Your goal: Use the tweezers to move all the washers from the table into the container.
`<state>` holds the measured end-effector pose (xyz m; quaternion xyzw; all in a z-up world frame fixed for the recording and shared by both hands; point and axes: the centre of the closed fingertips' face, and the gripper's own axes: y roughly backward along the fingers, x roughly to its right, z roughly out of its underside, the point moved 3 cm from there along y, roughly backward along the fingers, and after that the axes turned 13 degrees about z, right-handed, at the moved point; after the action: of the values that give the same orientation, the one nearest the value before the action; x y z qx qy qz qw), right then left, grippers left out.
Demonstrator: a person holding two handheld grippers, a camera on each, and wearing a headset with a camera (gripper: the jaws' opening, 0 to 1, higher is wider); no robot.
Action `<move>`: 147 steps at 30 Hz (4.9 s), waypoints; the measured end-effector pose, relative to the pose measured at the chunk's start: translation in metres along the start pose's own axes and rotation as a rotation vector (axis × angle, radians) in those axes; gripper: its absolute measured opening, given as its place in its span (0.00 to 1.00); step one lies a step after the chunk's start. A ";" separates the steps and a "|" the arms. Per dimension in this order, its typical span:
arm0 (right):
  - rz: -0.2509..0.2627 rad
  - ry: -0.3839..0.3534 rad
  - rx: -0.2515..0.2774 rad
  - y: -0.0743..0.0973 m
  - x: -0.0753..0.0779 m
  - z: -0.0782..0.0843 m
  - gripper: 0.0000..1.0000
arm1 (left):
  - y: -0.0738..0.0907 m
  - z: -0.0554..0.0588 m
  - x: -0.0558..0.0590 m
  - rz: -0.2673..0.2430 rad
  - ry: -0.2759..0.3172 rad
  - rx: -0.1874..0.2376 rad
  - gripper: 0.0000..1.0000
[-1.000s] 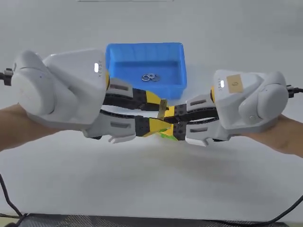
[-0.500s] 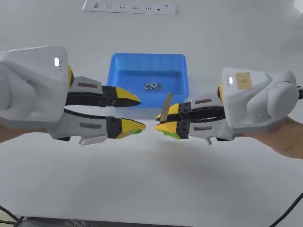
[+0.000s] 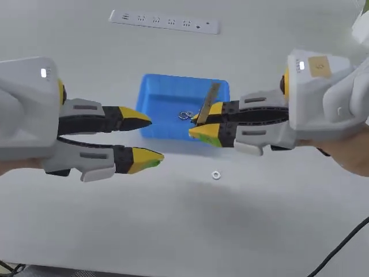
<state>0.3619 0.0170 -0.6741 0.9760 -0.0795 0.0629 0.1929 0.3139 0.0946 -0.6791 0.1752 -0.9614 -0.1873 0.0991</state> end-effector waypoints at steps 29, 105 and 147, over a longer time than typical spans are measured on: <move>0.001 0.067 -0.105 -0.065 0.063 0.039 0.09 | 0.022 0.025 -0.007 -0.111 0.168 0.043 0.72; -0.022 0.089 -0.125 -0.060 0.054 0.039 0.11 | -0.039 -0.061 -0.080 0.116 -0.067 0.040 0.23; 0.013 0.055 -0.126 -0.043 0.045 0.027 0.30 | -0.039 -0.080 -0.074 0.132 -0.218 -0.021 0.05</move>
<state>0.4160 0.0401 -0.7079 0.9592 -0.0845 0.0858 0.2557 0.4137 0.0625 -0.6305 0.0891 -0.9739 -0.2086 0.0080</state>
